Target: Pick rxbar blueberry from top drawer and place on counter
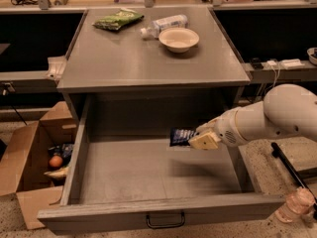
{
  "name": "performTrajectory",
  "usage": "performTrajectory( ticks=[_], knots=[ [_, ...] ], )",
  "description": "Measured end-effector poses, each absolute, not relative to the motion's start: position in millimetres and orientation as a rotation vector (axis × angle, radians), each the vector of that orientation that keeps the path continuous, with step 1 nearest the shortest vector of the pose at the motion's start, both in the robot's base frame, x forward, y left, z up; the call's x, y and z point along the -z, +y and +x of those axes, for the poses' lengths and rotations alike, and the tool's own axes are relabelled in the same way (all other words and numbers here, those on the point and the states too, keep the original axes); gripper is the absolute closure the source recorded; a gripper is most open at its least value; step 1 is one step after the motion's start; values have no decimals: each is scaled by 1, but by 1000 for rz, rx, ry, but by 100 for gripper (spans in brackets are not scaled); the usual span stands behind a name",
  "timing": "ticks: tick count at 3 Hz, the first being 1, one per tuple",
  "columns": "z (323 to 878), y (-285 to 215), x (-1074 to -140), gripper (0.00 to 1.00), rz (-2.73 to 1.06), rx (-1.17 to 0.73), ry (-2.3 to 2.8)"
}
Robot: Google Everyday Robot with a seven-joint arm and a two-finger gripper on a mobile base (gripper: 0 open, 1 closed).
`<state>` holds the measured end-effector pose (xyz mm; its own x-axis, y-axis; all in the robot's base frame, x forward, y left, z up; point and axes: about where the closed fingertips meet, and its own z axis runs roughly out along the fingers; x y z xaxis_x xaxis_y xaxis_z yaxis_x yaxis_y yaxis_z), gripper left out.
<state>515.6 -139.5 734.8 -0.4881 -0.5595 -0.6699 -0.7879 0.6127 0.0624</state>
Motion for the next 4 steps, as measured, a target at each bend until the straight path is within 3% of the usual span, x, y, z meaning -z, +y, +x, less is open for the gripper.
performTrajectory(
  ticks=[2, 4],
  knots=[
    [523, -133, -775, 100, -1069, -483, 2183],
    [562, -123, -913, 100, -1029, -518, 2002]
  ],
)
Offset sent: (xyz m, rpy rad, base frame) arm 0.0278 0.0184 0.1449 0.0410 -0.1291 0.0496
